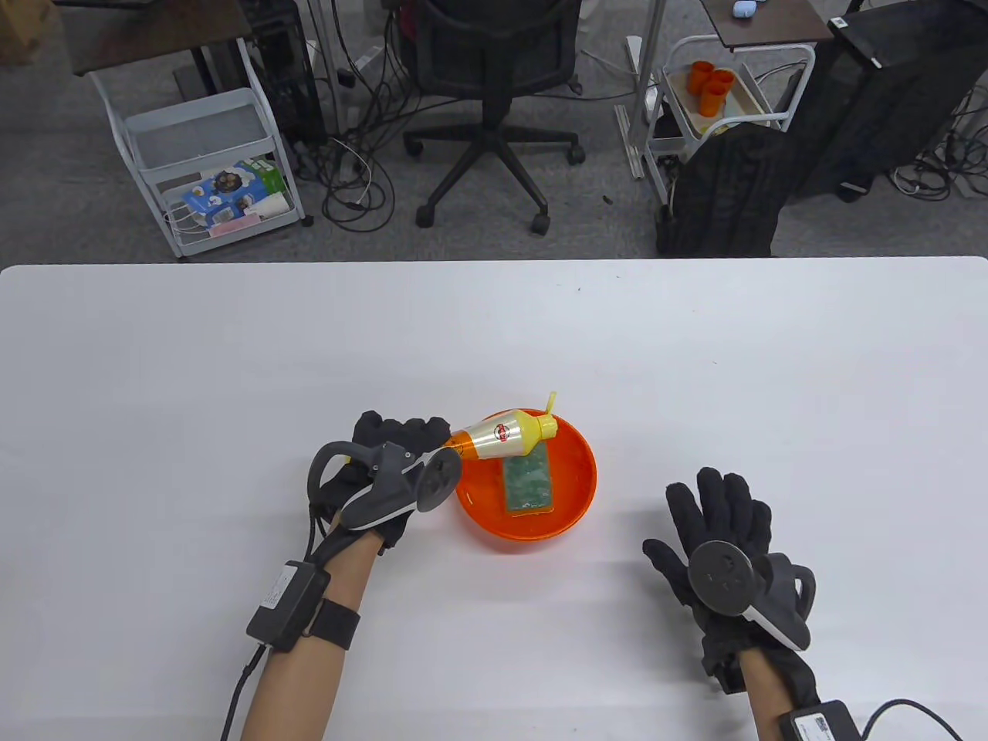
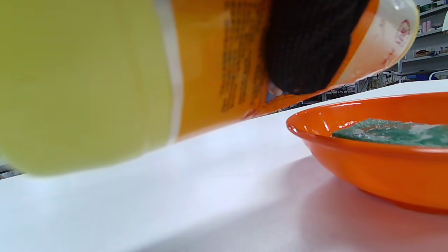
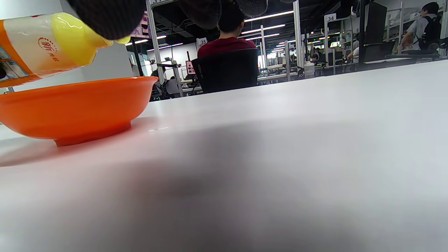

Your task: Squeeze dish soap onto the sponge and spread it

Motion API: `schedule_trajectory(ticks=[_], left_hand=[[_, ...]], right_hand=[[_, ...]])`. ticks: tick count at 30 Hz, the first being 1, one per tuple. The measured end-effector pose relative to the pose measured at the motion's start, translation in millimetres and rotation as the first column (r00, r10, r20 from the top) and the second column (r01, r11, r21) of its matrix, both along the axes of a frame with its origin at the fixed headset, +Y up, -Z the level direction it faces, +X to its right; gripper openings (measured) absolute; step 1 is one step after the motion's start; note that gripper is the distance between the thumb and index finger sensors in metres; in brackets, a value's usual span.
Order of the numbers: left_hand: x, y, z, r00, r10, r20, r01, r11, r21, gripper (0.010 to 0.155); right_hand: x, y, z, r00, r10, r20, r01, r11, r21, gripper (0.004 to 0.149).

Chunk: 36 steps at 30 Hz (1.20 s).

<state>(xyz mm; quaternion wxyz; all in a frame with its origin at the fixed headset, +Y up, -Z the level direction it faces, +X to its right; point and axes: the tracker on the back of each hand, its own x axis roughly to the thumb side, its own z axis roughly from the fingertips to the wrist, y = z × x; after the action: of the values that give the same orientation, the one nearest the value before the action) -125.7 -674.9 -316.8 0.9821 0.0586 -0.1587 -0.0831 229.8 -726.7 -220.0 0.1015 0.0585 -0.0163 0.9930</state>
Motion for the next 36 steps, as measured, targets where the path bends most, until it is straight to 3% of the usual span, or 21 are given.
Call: schedule_trajectory(ticks=[20,36], left_hand=[[1.3,0.8,1.0,0.998,-0.057,0.002,0.057,0.998,0.012,0.054],[-35.8,7.0,16.2,0.997,-0.064,-0.053,0.066,0.997,0.028,0.054]], right_hand=[[-1.7,-0.9,-0.2,1.000,0.016,0.001,-0.016,1.000,0.001,0.077],[-3.1,-1.5,1.0,1.000,0.021,0.004,-0.021,1.000,0.006,0.077]])
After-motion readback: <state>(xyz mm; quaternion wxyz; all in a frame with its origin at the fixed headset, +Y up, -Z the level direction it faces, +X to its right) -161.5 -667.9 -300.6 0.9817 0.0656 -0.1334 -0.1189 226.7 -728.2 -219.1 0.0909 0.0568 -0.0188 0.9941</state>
